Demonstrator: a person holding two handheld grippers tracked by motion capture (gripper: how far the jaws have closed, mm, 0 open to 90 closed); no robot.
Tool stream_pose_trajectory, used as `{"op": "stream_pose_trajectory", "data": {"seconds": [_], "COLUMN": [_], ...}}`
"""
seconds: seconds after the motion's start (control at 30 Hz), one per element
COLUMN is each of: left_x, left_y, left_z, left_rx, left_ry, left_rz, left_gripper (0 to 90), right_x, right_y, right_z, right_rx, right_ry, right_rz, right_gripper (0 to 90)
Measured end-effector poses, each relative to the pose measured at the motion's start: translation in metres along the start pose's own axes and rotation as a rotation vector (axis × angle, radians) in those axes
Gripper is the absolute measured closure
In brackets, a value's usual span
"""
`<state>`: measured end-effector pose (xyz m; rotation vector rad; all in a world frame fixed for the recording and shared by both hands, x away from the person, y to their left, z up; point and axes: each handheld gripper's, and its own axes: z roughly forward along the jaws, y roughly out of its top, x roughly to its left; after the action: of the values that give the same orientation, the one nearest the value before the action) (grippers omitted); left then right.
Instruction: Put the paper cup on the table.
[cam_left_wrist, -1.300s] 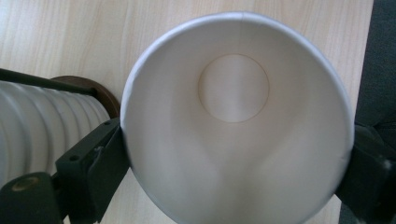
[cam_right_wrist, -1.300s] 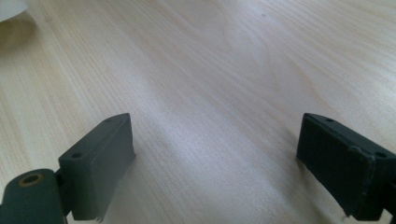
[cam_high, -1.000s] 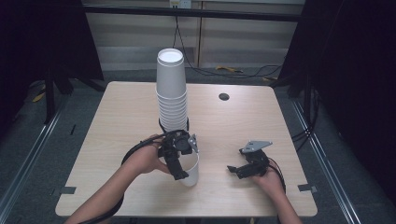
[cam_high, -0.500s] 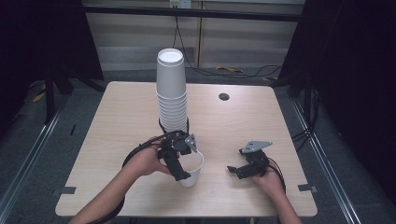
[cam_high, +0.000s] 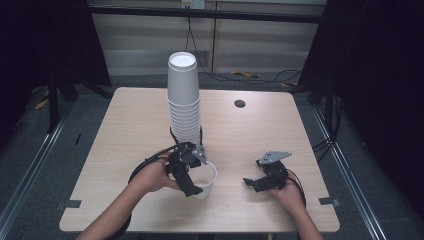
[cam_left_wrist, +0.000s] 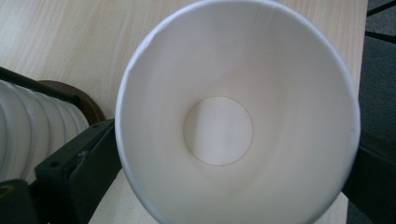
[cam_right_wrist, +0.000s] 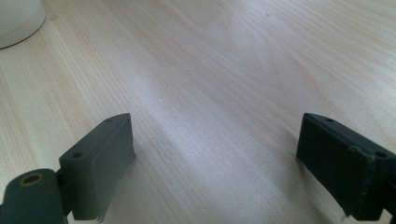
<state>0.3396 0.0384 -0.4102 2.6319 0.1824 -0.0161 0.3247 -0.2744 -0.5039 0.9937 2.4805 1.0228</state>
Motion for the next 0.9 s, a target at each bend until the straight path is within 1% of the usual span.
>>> {"op": "stream_pose_trajectory", "data": {"seconds": [0.03,0.07,0.1,0.13,0.2,0.27,0.33,0.4,0.43,0.47,0.5,0.6,0.67,0.7,0.73,0.83,0.9], "left_x": [-0.001,0.0,0.0,0.0,0.0,0.0,0.0,0.0,0.0,0.001,0.001,0.0,0.001,0.001,0.001,0.002,0.001], "left_y": [-0.001,-0.002,-0.003,-0.006,-0.008,-0.01,-0.012,-0.014,-0.015,-0.017,-0.018,-0.019,-0.021,-0.023,-0.026,-0.029,-0.031], "left_z": [0.0,0.0,0.0,0.001,0.001,0.001,0.001,0.0,-0.001,-0.003,-0.003,-0.005,-0.006,-0.006,-0.007,-0.006,-0.006], "left_rx": [-0.008,-0.002,-0.008,-0.014,-0.017,-0.013,-0.015,-0.025,-0.029,-0.04,-0.051,-0.057,-0.055,-0.063,-0.073,-0.076,-0.075], "left_ry": [-0.002,-0.005,-0.002,-0.01,-0.008,-0.018,-0.014,-0.017,-0.012,-0.017,-0.016,-0.017,-0.016,-0.019,-0.013,-0.018,-0.015], "left_rz": [-0.014,-0.009,-0.013,-0.019,-0.024,-0.04,-0.041,-0.042,-0.046,-0.042,-0.052,-0.06,-0.05,-0.065,-0.069,-0.079,-0.085], "left_gripper": [1.6,1.6,1.7,1.7,1.7,1.7,1.6,1.6,1.6,1.6,1.6,1.7,1.6,1.6,1.6,1.6,1.7], "right_x": [0.0,0.0,0.0,0.0,0.0,0.0,0.0,0.0,0.0,0.0,0.0,0.0,0.0,0.0,0.0,0.0,0.0], "right_y": [0.0,0.0,0.0,0.0,0.0,0.0,0.0,0.0,0.0,0.0,0.0,0.0,0.0,0.0,0.0,0.0,0.0], "right_z": [0.0,0.0,0.0,0.0,0.0,0.0,0.0,0.0,0.0,0.0,0.0,0.0,0.0,0.0,0.0,0.0,0.0], "right_rx": [0.0,0.0,0.0,0.0,0.0,0.0,-0.001,0.0,0.0,0.0,0.0,0.0,0.0,0.0,0.0,-0.001,0.0], "right_ry": [0.0,0.0,-0.001,-0.001,-0.001,0.0,0.001,0.001,0.001,0.001,0.001,0.002,0.001,0.001,0.001,0.001,0.001], "right_rz": [0.0,0.0,0.0,0.0,0.0,0.001,0.001,0.001,0.001,0.001,0.001,0.001,0.001,0.001,0.001,0.002,0.001], "right_gripper": [10.5,10.5,10.5,10.5,10.5,10.5,10.5,10.5,10.5,10.5,10.5,10.6,10.5,10.5,10.6,10.6,10.6]}}
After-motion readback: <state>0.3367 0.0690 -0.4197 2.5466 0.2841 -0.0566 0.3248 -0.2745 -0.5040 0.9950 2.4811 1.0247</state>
